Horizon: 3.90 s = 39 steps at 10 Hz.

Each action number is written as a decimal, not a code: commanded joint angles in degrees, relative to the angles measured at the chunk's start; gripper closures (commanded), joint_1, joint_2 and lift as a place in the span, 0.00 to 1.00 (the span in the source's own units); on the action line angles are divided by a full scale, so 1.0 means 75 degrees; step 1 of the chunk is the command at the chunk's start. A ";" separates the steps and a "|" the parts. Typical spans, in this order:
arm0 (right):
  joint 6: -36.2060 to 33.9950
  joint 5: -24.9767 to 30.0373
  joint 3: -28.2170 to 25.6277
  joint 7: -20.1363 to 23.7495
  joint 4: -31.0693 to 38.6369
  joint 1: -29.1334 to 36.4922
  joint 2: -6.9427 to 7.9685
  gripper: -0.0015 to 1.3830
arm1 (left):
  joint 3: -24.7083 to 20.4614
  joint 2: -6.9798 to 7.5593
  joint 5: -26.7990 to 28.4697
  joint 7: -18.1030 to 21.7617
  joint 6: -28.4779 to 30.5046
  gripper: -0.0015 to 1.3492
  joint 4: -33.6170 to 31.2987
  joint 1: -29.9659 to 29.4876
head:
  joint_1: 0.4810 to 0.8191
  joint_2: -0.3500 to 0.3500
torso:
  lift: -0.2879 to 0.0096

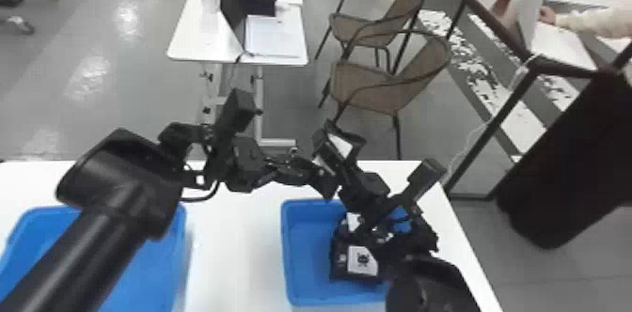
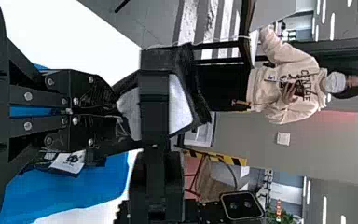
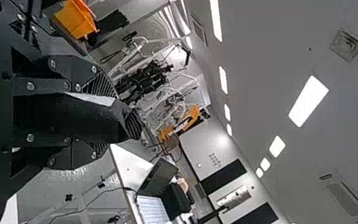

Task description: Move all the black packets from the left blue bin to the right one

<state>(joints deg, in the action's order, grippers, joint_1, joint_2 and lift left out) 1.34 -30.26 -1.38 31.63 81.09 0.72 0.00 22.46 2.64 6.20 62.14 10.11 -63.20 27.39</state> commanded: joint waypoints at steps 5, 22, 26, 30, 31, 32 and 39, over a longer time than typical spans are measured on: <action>0.0102 -0.0055 -0.0308 -0.0127 -0.0547 -0.0084 0.0007 0.93 | -0.0908 0.0245 0.0040 0.0035 0.0632 0.27 -0.0866 -0.0863 | 0.63 0.20 | 0.97; 0.3993 0.3062 -0.2394 -0.1299 0.1316 0.4182 0.0007 0.10 | -0.5561 -0.0001 -0.1929 -0.3375 -0.3458 0.08 -0.4546 -0.6488 | 0.63 0.41 | 0.97; 0.4227 0.3214 -0.2593 -0.1334 0.1422 0.4861 0.0007 0.10 | -0.4787 0.0070 -0.2128 -0.4781 -0.4208 0.08 -0.4570 -0.7718 | 0.63 0.40 | 0.97; 0.4204 0.3261 -0.2523 -0.1322 0.1363 0.4896 0.0007 0.10 | -0.4295 0.0538 -0.2351 -0.5145 -0.4044 0.08 -0.4570 -0.7847 | 0.63 0.32 | 0.97; 0.4157 0.3249 -0.2523 -0.1322 0.1375 0.4885 0.0007 0.10 | -0.4295 0.0527 -0.2374 -0.5168 -0.4020 0.08 -0.4570 -0.7871 | 0.63 0.32 | 0.97; 0.4122 0.3249 -0.2523 -0.1322 0.1387 0.4873 0.0007 0.10 | -0.4307 0.0515 -0.2374 -0.5168 -0.3997 0.08 -0.4570 -0.7871 | 0.63 0.32 | 0.97; 0.4017 0.3238 -0.2488 -0.1322 0.1410 0.4850 0.0007 0.10 | -0.4260 0.0585 -0.2444 -0.5168 -0.3844 0.08 -0.4570 -0.7859 | 0.63 0.32 | 0.97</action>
<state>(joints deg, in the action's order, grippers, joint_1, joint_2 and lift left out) 31.51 -5.96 -20.05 21.71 91.65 37.13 0.00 -9.49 7.03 -12.12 23.37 -18.77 -97.47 -31.55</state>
